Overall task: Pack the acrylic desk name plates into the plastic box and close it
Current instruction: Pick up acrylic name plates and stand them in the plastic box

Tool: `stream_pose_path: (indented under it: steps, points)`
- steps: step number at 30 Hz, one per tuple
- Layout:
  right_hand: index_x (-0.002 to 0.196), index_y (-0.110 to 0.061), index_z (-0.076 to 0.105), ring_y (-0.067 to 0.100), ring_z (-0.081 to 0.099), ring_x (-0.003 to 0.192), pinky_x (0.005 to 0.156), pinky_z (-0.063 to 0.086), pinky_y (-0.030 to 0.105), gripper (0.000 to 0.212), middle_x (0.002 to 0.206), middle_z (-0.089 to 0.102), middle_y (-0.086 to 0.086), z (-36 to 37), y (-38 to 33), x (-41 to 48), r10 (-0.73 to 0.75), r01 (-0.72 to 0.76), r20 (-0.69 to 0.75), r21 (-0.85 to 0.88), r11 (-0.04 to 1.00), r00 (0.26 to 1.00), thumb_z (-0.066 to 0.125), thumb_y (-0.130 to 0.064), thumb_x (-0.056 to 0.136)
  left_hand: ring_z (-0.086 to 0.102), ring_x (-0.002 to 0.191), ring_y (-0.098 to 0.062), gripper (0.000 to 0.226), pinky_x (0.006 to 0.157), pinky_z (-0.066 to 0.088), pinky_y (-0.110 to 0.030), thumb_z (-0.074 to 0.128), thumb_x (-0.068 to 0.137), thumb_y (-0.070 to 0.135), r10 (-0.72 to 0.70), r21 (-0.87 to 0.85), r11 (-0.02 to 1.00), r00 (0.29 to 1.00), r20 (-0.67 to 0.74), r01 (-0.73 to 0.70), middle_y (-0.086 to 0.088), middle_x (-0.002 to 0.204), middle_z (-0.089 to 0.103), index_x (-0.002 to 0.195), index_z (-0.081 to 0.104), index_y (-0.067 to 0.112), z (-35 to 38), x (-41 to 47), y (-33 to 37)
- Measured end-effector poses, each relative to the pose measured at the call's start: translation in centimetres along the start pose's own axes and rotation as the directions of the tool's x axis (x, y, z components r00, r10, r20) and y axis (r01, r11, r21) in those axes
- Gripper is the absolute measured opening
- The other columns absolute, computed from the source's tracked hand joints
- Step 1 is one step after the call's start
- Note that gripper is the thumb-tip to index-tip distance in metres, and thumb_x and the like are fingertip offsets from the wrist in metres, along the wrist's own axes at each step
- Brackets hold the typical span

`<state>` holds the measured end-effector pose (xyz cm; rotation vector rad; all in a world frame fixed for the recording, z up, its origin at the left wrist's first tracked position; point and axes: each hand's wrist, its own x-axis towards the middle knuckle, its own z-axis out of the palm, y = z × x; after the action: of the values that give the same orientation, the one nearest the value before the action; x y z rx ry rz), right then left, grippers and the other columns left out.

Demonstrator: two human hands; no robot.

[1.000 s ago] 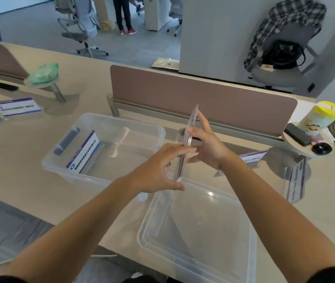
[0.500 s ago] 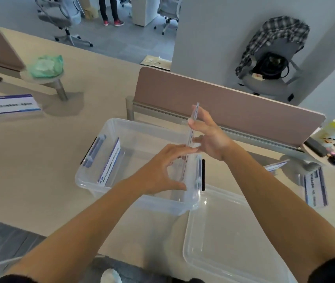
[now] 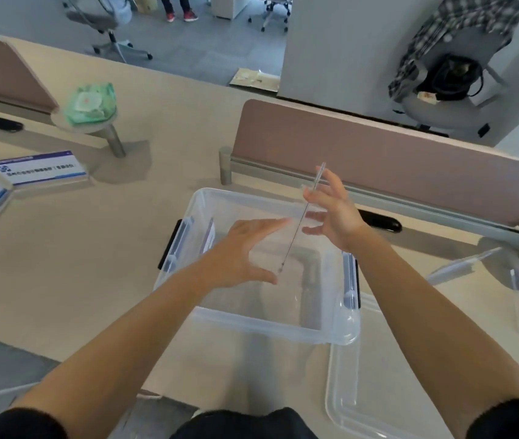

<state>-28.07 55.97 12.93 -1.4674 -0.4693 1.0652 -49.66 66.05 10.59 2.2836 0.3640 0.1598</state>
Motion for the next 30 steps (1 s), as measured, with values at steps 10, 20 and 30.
stream_pose_path:
  steps: [10,20,30]
  points:
    - [0.133,-0.056,0.047,0.025,0.053,0.125,0.093,0.051,0.061,0.08,0.145,0.043,-0.008,1.4,7.6,4.6,0.069,-0.07,0.09,0.012,0.997,0.994,0.086,-0.035,0.066,0.019,0.137,-0.033,0.083,0.114,0.025,-0.043,0.076,0.078,0.036,-0.39,0.38,0.8,0.884,-0.259,0.464,-0.008,0.152,0.028,0.149,0.032,0.031,-3.4,-1.5,-10.8]
    - [0.127,-0.057,0.047,0.027,0.047,0.128,0.102,0.04,0.062,0.073,0.147,0.039,-0.009,4.6,13.0,5.6,0.194,-0.191,0.02,-0.106,0.976,0.981,0.085,-0.031,0.07,0.03,0.134,-0.032,0.06,0.106,0.037,-0.046,0.057,0.089,0.039,-0.507,0.131,0.817,0.807,-0.303,0.562,0.005,0.151,0.036,0.145,0.035,0.034,-2.1,-1.4,-14.2]
    - [0.132,-0.056,0.048,0.026,0.029,0.148,0.113,0.026,0.055,0.071,0.161,0.029,0.0,4.8,16.1,6.2,0.285,-0.286,0.04,0.021,0.958,0.958,0.08,-0.029,0.075,0.032,0.129,-0.033,0.058,0.105,0.035,-0.042,0.053,0.091,0.036,-0.506,0.151,0.815,0.815,-0.283,0.559,0.005,0.153,0.034,0.145,0.032,0.034,-1.8,-1.3,-13.3]
